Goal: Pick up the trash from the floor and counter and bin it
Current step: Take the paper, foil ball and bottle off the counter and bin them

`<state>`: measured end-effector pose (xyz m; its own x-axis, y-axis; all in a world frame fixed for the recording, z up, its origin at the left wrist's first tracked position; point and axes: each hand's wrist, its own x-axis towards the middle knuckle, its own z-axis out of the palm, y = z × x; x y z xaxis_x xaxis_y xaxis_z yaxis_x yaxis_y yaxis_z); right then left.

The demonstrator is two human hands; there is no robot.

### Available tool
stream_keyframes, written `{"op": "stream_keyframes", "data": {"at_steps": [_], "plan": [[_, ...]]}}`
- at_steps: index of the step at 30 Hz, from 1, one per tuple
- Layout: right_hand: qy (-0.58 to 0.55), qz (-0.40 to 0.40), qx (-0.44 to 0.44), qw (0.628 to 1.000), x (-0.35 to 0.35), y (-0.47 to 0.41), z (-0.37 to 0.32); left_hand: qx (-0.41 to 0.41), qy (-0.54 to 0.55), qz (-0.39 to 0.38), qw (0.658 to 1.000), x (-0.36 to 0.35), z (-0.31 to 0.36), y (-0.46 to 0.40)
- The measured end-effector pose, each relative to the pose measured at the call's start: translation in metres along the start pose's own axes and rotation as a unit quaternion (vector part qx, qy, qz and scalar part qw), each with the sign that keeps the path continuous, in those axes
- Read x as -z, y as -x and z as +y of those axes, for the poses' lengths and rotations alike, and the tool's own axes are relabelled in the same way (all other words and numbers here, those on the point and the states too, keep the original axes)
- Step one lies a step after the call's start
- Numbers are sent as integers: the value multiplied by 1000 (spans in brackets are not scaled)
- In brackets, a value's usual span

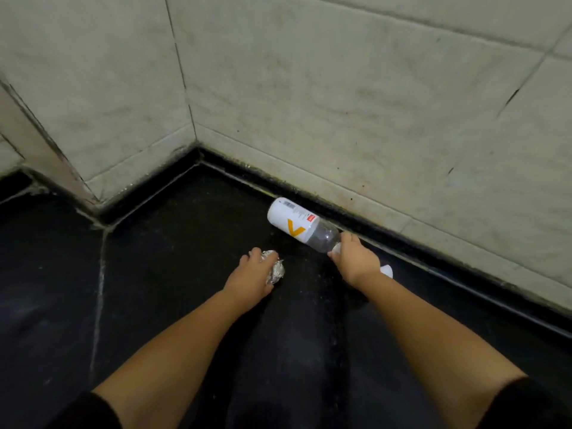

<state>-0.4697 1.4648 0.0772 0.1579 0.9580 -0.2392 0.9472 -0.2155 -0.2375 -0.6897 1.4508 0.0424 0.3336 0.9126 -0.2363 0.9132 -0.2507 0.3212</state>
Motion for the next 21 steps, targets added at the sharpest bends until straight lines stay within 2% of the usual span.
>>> {"op": "stream_keyframes", "data": {"at_steps": [5, 10, 16, 21], "plan": [[48, 27, 47, 997, 29, 44, 6, 54, 18, 57, 997, 12, 11, 51], [37, 37, 96, 994, 42, 105, 16, 104, 12, 109, 989, 10, 46, 130], [41, 12, 200, 979, 30, 216, 18, 212, 42, 162, 963, -30, 76, 277], [96, -31, 320, 942, -3, 309, -13, 326, 93, 199, 919, -78, 83, 427]]}}
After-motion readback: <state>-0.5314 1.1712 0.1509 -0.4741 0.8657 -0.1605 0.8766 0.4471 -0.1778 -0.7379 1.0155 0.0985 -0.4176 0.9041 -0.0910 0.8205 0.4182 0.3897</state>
